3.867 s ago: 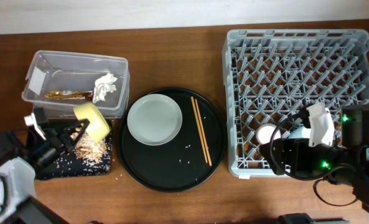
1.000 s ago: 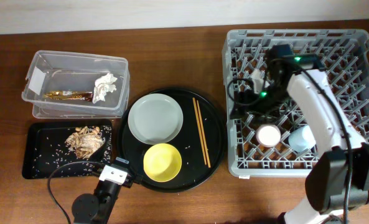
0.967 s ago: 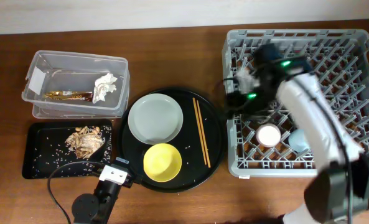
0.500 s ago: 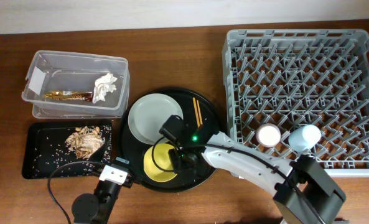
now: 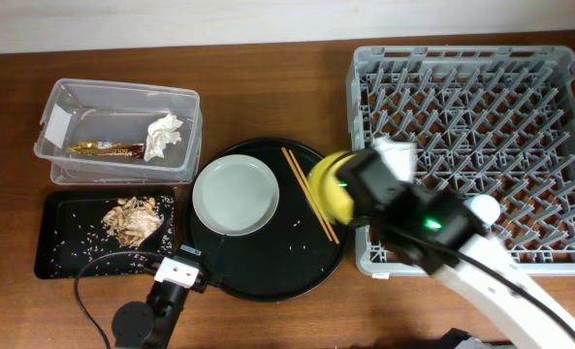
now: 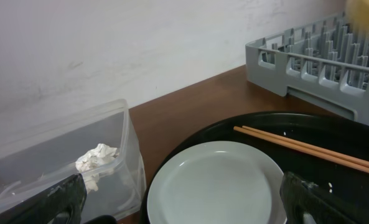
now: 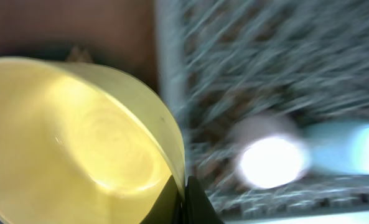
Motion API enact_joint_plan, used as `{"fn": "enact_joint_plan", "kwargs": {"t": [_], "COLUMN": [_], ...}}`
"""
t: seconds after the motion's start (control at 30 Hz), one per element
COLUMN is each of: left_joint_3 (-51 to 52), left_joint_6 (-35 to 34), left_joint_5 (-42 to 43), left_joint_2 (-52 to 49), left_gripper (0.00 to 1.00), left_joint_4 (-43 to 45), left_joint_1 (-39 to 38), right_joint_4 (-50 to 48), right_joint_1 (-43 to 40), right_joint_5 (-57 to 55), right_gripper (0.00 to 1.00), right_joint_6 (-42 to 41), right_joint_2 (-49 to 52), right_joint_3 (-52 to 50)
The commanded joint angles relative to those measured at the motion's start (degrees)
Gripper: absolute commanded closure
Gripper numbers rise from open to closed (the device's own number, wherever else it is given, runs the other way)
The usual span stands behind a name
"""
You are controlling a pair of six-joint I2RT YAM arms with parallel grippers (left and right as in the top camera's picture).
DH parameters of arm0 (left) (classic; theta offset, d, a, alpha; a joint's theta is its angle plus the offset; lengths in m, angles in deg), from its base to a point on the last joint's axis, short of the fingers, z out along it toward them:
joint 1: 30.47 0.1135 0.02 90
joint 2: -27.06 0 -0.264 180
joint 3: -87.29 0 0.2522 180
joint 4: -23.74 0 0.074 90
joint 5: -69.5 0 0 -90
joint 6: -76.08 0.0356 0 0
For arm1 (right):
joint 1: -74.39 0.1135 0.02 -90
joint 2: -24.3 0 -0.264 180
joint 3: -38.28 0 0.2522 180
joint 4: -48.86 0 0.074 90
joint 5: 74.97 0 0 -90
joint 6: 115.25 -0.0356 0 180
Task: Sort waste into correct bins and load items into the dishwasher rack
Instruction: 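Grasp the yellow bowl with the right gripper and place it in the rack, then grasp the white plate with the right gripper and stand it in the rack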
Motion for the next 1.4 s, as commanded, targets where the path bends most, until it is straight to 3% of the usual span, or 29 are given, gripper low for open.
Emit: {"fn": "enact_joint_plan", "kwargs": {"t": [0.0,0.07,0.13,0.23,0.33,0.47,0.67,0.7,0.73,0.8,0.87,0.93,1.03,1.1,1.23,1.27,1.37], "left_joint_3": [0.17,0.17,0.17,0.17,0.17,0.17,0.17,0.17,0.17,0.17,0.17,0.17,0.17,0.17,0.17,0.17,0.17], "left_joint_6": [0.70,0.70,0.70,0.70,0.70,0.70,0.70,0.70,0.70,0.70,0.70,0.70,0.70,0.70,0.70,0.70,0.70], "left_joint_5": [0.68,0.68,0.68,0.68,0.68,0.68,0.68,0.68,0.68,0.68,0.68,0.68,0.68,0.68,0.68,0.68,0.68], "left_joint_2": [0.42,0.42,0.42,0.42,0.42,0.42,0.42,0.42,0.42,0.42,0.42,0.42,0.42,0.42,0.42,0.42,0.42], "left_gripper": [0.01,0.01,0.01,0.01,0.01,0.01,0.01,0.01,0.01,0.01,0.01,0.01,0.01,0.01,0.01,0.01,0.01], "left_joint_4": [-0.24,-0.24,-0.24,-0.24,-0.24,-0.24,-0.24,-0.24,-0.24,-0.24,-0.24,-0.24,-0.24,-0.24,-0.26,-0.24,-0.24], "left_joint_1": [0.35,0.35,0.35,0.35,0.35,0.35,0.35,0.35,0.35,0.35,0.35,0.35,0.35,0.35,0.35,0.35,0.35], "right_joint_4": [-0.33,-2.32,-7.37,-12.87,-12.85,-12.50,-0.63,1.44,4.35,10.01,15.91,16.26,10.01,-2.19,-25.97,-29.29,-30.91], "right_joint_1": [-4.83,-9.33,-14.69,-19.32,-22.45,-23.61,-19.45,-18.38,-17.25,-15.19,-12.17,-10.58,-6.99,-2.01,4.09,4.07,4.00], "right_joint_5": [-35.34,-44.68,-51.80,-53.40,-53.42,-47.12,-32.26,-31.17,-28.55,-23.69,-8.15,10.91,34.27,43.74,44.50,44.04,37.44], "right_gripper": [0.96,0.96,0.96,0.96,0.96,0.96,0.96,0.87,0.71,0.62,0.45,0.42,0.45,0.47,0.48,0.54,0.55], "right_joint_6": [-0.31,-0.26,5.97,14.34,14.58,14.58,11.47,9.18,7.02,5.05,5.16,5.51,8.15,8.31,1.77,1.49,-4.20], "right_joint_2": [-1.75,1.77,9.66,19.43,28.30,33.09,33.24,33.18,32.68,30.64,27.39,25.92,26.97,28.15,32.37,34.03,39.65], "right_joint_3": [0.66,0.66,0.66,0.66,0.66,0.66,0.66,0.81,2.47,8.46,19.80,25.59,21.88,14.19,2.64,1.55,1.22]}}
